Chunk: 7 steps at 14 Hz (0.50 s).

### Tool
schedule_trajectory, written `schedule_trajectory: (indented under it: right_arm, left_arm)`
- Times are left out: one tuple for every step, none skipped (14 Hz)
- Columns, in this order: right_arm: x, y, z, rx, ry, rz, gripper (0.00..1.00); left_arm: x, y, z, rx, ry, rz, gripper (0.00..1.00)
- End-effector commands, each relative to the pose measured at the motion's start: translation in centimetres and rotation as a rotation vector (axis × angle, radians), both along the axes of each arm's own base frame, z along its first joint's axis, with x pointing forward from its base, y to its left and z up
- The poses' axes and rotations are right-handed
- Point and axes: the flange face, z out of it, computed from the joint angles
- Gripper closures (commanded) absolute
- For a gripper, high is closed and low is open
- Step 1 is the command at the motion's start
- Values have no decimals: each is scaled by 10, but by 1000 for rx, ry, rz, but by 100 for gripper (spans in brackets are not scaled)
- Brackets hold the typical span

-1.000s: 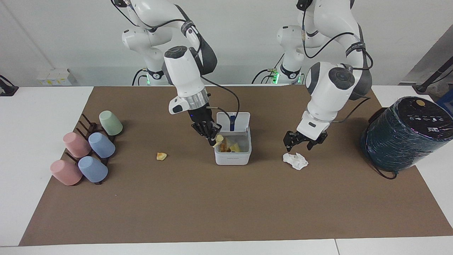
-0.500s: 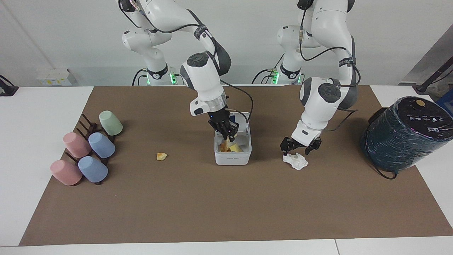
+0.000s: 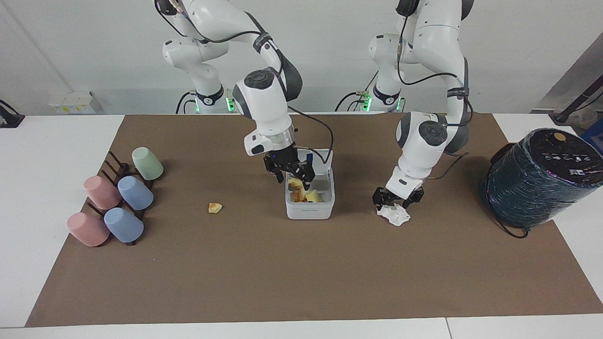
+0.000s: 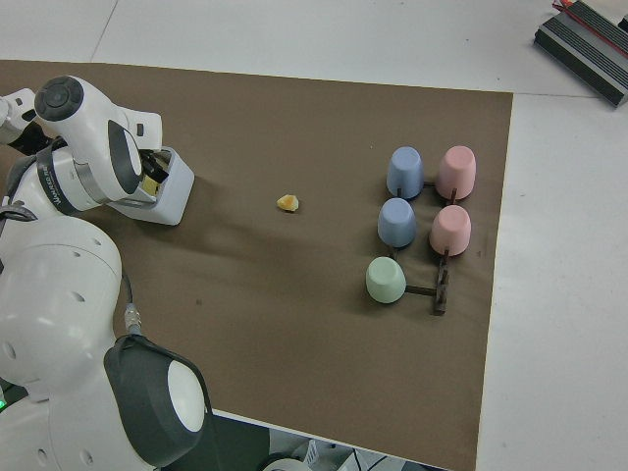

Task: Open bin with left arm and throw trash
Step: 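Grasp the paper with the left gripper while the right gripper withdraws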

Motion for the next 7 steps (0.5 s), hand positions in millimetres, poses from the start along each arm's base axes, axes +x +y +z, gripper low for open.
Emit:
schedule_trajectory:
  right_arm:
    - [17, -39, 4, -60, -37, 50, 0]
    - [19, -51, 0, -68, -28, 45, 0]
    - [19, -68, -7, -86, -18, 59, 0]
    - [18, -87, -16, -108, -5, 84, 0]
    - [15, -108, -25, -131, 9, 117, 0]
    - [15, -130, -31, -147, 16, 136, 0]
    - [16, -144, -36, -160, 18, 163, 0]
  left_arm:
    - [-2, 5, -6, 12, -14, -12, 31]
    - [-2, 5, -6, 12, -13, -12, 37]
    - [-2, 5, -6, 12, -13, -10, 47]
    - [-3, 4, -6, 12, -13, -13, 55]
    - [-2, 5, -6, 12, -13, -12, 62]
    - [-2, 5, -5, 12, -14, -12, 69]
    - [-1, 5, -4, 11, -17, -10, 76]
